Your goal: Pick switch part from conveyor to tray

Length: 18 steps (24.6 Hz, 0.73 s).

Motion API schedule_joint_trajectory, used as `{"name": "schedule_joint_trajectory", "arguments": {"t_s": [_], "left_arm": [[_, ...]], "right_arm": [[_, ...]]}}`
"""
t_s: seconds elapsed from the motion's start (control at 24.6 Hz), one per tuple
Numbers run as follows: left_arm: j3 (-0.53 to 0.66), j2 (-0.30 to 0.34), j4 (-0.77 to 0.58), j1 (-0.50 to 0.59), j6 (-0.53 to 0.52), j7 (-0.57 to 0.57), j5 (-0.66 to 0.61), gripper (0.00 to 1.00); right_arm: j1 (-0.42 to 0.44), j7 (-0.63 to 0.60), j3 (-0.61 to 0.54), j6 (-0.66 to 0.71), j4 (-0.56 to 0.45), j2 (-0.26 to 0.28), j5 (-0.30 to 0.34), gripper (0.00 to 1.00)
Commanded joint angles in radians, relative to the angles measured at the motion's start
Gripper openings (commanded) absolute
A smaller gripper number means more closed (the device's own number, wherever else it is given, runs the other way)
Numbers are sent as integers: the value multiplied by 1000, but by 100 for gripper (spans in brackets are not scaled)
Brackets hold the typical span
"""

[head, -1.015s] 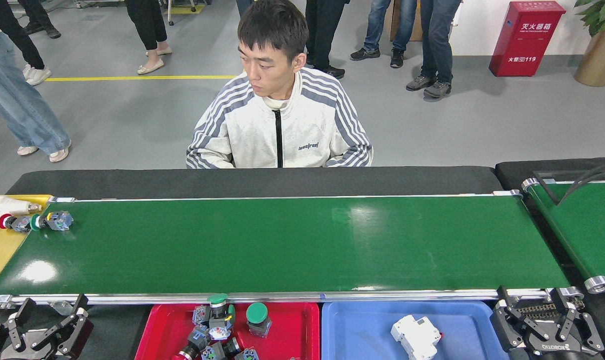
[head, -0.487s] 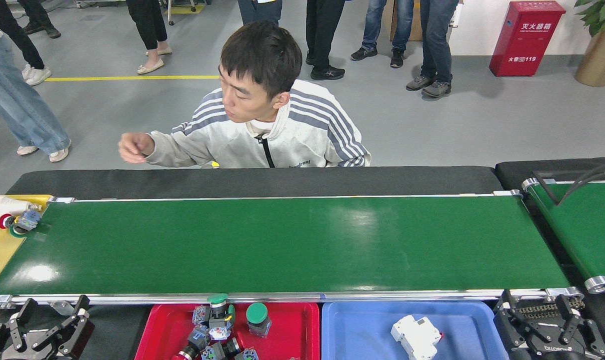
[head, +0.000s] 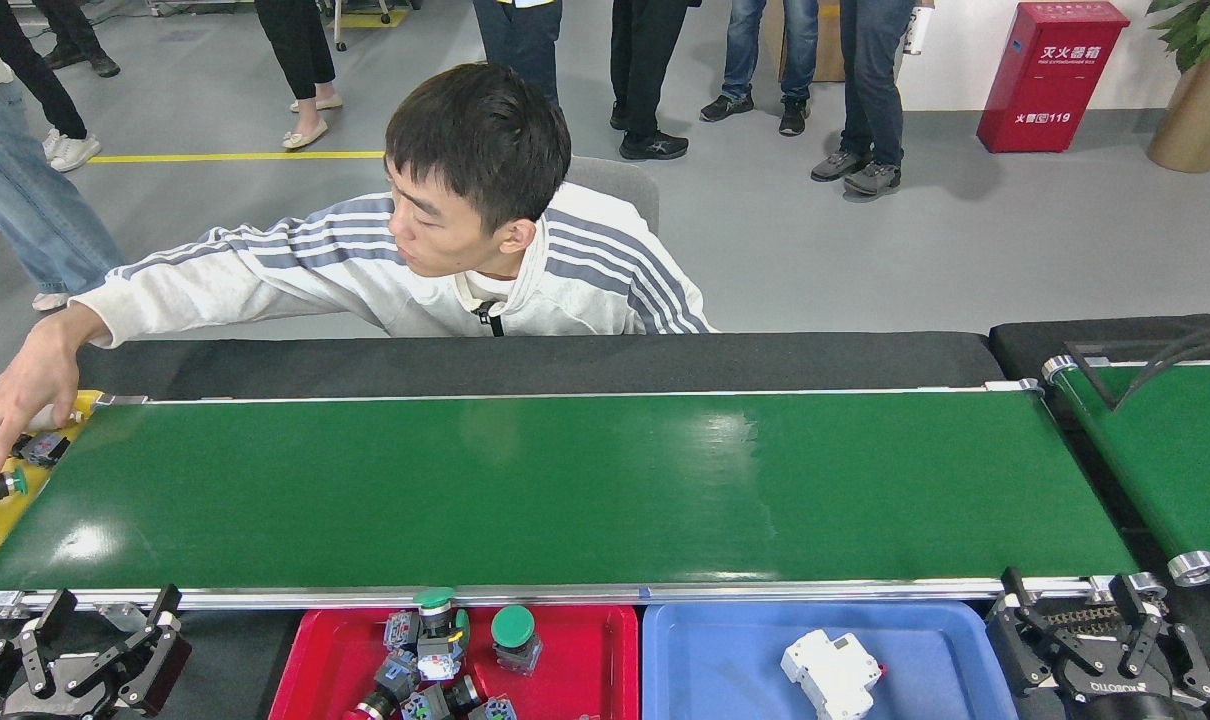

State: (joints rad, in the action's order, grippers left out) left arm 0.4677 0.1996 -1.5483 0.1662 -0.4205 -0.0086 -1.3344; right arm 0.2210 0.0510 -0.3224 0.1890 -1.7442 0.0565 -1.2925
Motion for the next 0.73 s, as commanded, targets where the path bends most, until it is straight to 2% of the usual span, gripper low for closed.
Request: {"name": "schedule_joint_trajectory", "arguments": {"t_s": [0.0, 0.69], "left_arm": [[9, 12, -18, -7, 0, 4, 4, 100], [34, 20, -18, 7, 3, 4, -2, 100]], "right_arm": [[-11, -2, -3, 18, -15, 9, 5, 99], [-12, 0, -4, 33, -11, 8, 9, 99]]}}
